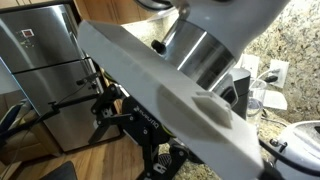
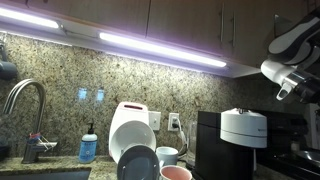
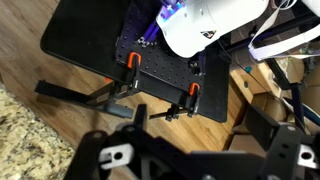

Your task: Place the cup holder on the coffee machine

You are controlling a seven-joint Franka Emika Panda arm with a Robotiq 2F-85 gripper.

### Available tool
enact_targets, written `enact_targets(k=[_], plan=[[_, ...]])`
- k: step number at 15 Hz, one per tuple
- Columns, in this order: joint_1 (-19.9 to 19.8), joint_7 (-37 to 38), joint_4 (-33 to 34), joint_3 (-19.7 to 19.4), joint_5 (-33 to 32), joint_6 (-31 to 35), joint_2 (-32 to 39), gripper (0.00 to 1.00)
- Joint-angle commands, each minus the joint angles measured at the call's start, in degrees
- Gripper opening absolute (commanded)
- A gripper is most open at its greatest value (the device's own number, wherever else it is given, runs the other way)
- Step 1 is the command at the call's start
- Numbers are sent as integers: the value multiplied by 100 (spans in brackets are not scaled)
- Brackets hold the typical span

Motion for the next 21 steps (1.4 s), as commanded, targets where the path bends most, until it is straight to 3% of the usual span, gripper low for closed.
enact_targets(k=[1,8,21], plan=[[-79,-213,193,28,381,23,350,100],[-280,-294,494,58,1417,207,873,100],[-538,-223,428,58,2378,1444,1212,100]])
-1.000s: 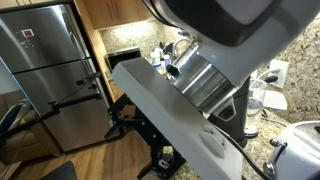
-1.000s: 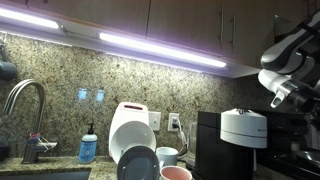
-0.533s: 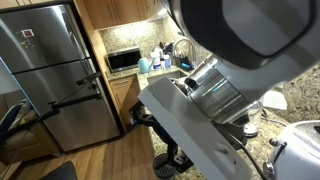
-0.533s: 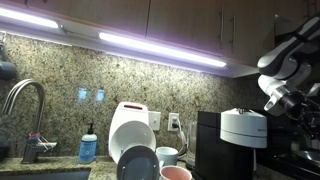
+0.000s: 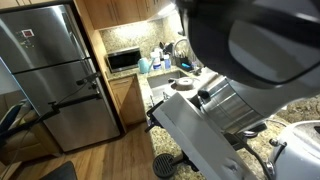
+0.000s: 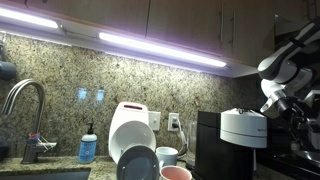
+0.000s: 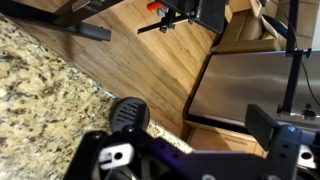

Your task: Place the cup holder on the coffee machine

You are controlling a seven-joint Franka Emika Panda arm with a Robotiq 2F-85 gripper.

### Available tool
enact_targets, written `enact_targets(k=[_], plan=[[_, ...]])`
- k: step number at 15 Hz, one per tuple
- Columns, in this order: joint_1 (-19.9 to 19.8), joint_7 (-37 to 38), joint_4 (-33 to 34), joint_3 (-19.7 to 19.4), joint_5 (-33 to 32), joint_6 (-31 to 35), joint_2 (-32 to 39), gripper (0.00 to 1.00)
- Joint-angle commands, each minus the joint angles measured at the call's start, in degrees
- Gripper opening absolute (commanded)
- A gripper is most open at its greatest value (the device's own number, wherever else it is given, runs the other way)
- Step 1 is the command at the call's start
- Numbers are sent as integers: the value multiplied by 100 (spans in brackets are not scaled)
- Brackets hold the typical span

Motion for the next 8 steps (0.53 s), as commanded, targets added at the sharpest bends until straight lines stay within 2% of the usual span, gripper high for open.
enact_targets(k=[1,4,8], plan=[[-116,30,0,47,131,276,114,100],[-90,181,100,58,-147,286,277,100],[-157,33,16,90,-80,262,279,100]])
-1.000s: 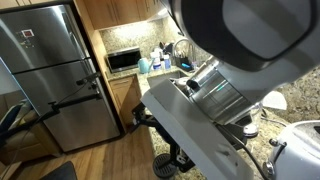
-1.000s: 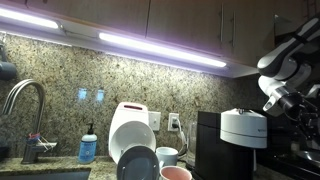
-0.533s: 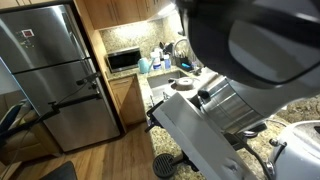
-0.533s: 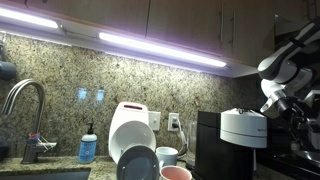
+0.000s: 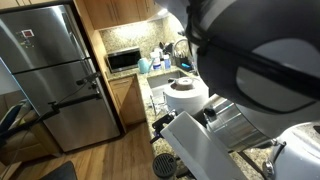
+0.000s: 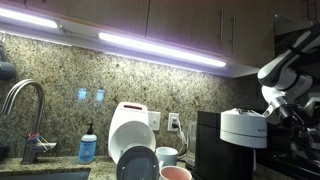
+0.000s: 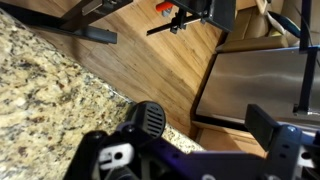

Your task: Place the cup holder on the coffee machine

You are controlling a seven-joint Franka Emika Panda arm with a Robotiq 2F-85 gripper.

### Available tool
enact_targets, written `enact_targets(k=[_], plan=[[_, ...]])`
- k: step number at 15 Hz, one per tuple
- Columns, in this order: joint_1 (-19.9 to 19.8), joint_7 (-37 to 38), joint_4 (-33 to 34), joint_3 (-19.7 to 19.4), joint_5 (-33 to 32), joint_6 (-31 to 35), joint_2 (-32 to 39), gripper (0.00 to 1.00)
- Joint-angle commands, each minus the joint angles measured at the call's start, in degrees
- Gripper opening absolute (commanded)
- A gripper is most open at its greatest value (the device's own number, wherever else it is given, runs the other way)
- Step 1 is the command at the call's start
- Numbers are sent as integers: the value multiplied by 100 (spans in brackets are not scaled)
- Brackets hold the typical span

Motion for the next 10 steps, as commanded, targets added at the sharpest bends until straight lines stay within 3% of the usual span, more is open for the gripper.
enact_targets(k=[1,10], plan=[[-82,20,15,88,-27,-1,4,100],[-149,149,337,248,294,252,802,100]])
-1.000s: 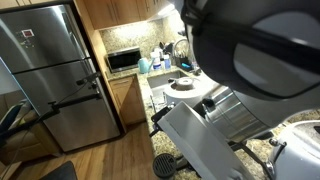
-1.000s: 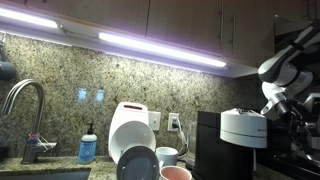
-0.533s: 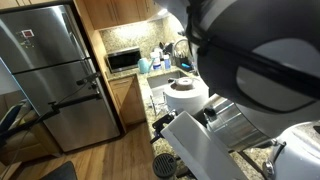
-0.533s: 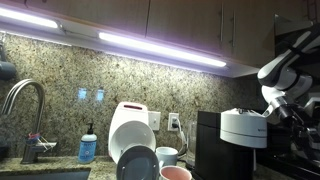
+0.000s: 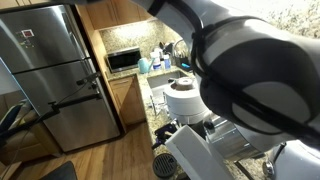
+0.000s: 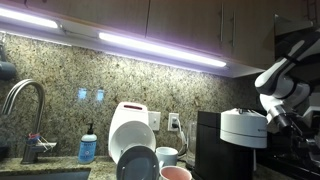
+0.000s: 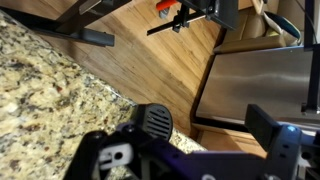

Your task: Place the cup holder on the coffee machine

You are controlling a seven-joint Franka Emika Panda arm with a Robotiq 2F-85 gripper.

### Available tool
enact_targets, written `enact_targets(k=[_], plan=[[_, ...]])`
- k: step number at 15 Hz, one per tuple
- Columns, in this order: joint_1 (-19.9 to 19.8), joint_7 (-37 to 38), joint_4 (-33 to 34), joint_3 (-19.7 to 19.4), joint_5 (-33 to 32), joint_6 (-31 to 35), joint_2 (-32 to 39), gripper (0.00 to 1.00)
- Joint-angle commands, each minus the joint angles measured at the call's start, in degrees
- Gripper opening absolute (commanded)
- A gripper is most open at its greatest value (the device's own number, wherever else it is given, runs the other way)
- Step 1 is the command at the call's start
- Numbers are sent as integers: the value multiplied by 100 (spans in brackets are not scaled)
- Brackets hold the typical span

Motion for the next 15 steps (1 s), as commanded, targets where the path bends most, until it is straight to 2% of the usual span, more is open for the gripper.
enact_targets(k=[1,8,15], plan=[[-154,164,344,171,228,137,514,100],[-429,138,847,430,713,366,1211,100],[-526,710,1249,505,633,-83,1647,100]])
